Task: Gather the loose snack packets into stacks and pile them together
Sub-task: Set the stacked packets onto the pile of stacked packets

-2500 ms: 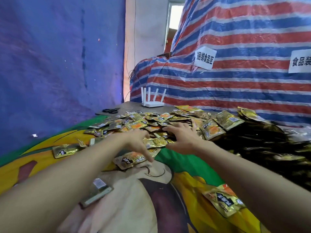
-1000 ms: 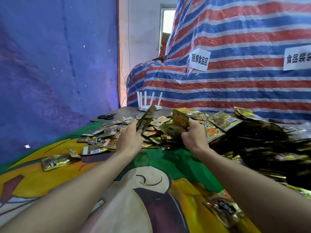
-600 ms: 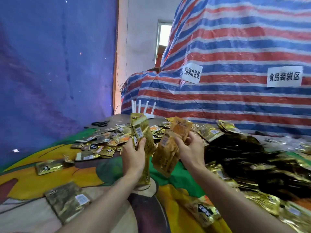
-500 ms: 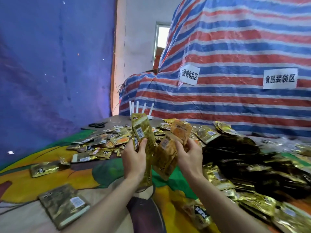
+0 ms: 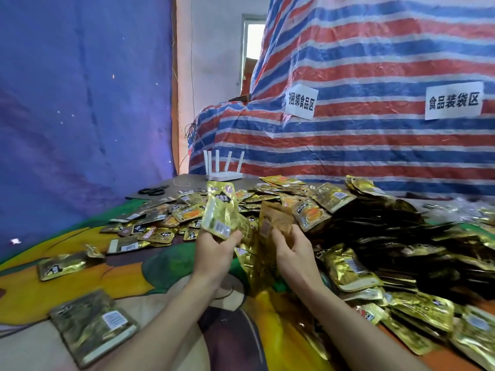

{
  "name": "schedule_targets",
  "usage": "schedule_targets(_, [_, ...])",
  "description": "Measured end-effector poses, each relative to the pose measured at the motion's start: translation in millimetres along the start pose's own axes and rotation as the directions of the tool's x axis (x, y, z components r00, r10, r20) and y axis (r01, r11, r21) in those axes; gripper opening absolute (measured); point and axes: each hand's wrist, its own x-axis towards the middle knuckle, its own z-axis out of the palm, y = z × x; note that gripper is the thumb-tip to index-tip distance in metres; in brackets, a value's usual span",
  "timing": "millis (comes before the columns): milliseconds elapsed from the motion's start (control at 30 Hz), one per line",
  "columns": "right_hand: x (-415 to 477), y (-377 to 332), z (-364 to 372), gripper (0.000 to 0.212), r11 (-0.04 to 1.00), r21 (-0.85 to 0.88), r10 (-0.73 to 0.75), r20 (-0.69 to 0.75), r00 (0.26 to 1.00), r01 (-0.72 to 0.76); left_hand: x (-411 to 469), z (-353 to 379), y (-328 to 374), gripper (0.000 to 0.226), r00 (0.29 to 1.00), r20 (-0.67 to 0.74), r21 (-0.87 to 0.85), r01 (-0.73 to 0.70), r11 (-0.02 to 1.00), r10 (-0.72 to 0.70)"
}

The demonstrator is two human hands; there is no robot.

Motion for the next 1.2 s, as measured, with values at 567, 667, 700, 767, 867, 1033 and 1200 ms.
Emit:
schedule_targets(567, [-1.7, -5.9, -1.8, 0.022, 0.999, -0.017, -0.033, -0.056, 0.998, 0.032, -9.1, 6.9, 17.0, 0.014, 0.87, 0.207, -0.247, 0.489, 0.836, -0.448])
schedule_targets(667, [-4.9, -13.0, 0.7, 0.026, 0.992, -0.011, -0.124, -0.011, 0.992, 0.124, -9.0, 7.3, 21.1, 0.017, 0.891, 0.169, -0.321, 0.455, 0.831, -0.422])
schedule_targets(700, [-5.7, -14.7, 2.1, 0.025, 0.988, -0.015, -0.151, -0.002, 0.989, 0.151, -8.8, 7.9, 22.2, 0.018, 0.897, 0.152, -0.352, 0.442, 0.825, -0.415])
schedule_targets(767, [-6.8, -17.8, 5.4, 0.021, 0.982, -0.005, -0.189, 0.013, 0.982, 0.189, -8.1, 8.4, 26.1, 0.023, 0.911, 0.131, -0.401, 0.41, 0.819, -0.392])
schedule_targets(867, [-10.7, -23.0, 12.0, 0.023, 0.97, 0.07, -0.235, 0.014, 0.972, 0.233, -7.0, 7.2, 32.0, 0.023, 0.947, 0.11, -0.388, 0.32, 0.864, -0.301])
schedule_targets(1033, [-17.0, -22.2, 20.0, 0.035, 0.96, 0.229, -0.18, 0.075, 0.981, 0.158, -7.4, 9.3, 32.2, 0.024, 0.963, 0.061, -0.385, 0.266, 0.884, -0.263])
schedule_targets(1200, [-22.8, -19.0, 25.6, 0.055, 0.903, 0.429, -0.065, 0.153, 0.986, -0.006, -3.7, 10.4, 25.1, 0.022, 0.959, 0.02, -0.325, 0.274, 0.905, -0.283])
